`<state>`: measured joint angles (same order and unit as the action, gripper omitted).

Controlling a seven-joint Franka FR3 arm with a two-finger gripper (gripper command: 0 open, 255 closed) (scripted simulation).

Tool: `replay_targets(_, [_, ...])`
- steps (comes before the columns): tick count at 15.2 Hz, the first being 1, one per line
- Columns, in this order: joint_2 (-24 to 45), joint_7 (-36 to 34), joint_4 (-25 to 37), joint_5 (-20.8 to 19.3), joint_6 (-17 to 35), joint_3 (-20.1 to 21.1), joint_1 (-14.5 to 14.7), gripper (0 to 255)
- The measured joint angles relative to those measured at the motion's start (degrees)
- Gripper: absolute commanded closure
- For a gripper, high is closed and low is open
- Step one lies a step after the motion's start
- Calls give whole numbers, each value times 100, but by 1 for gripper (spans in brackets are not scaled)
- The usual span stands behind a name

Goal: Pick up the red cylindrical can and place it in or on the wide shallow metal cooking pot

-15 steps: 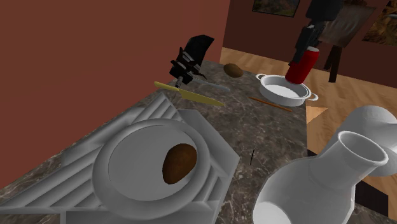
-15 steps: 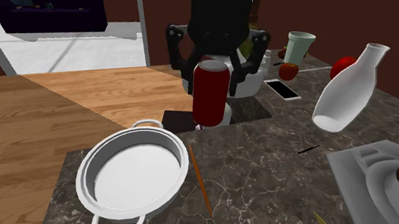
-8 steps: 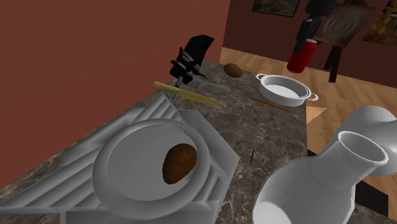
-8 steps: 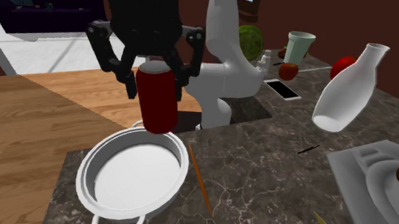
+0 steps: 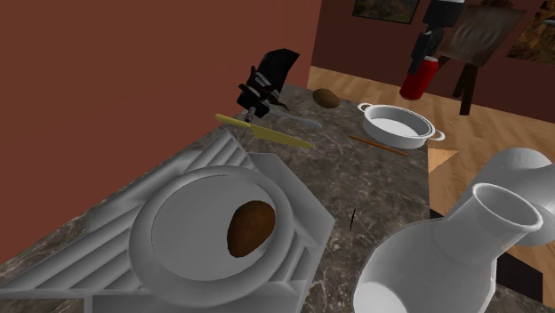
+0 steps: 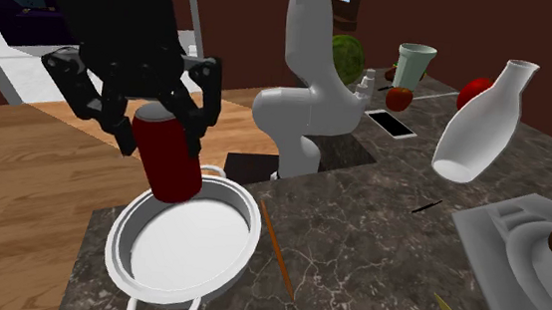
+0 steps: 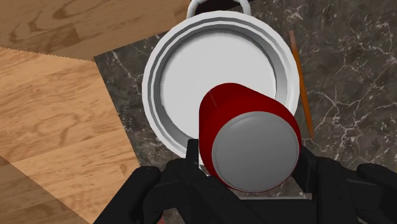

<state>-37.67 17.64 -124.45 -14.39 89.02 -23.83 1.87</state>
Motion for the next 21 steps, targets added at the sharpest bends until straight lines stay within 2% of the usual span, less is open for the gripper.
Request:
replay_targets(13, [-157, -54, -1101, -187, 953, -196, -94, 255])
replay_targets(20, [-153, -57, -1180, -202, 1038, -216, -99, 255])
replay_targets(21, [-153, -57, -1180, -203, 1038, -216, -99, 0])
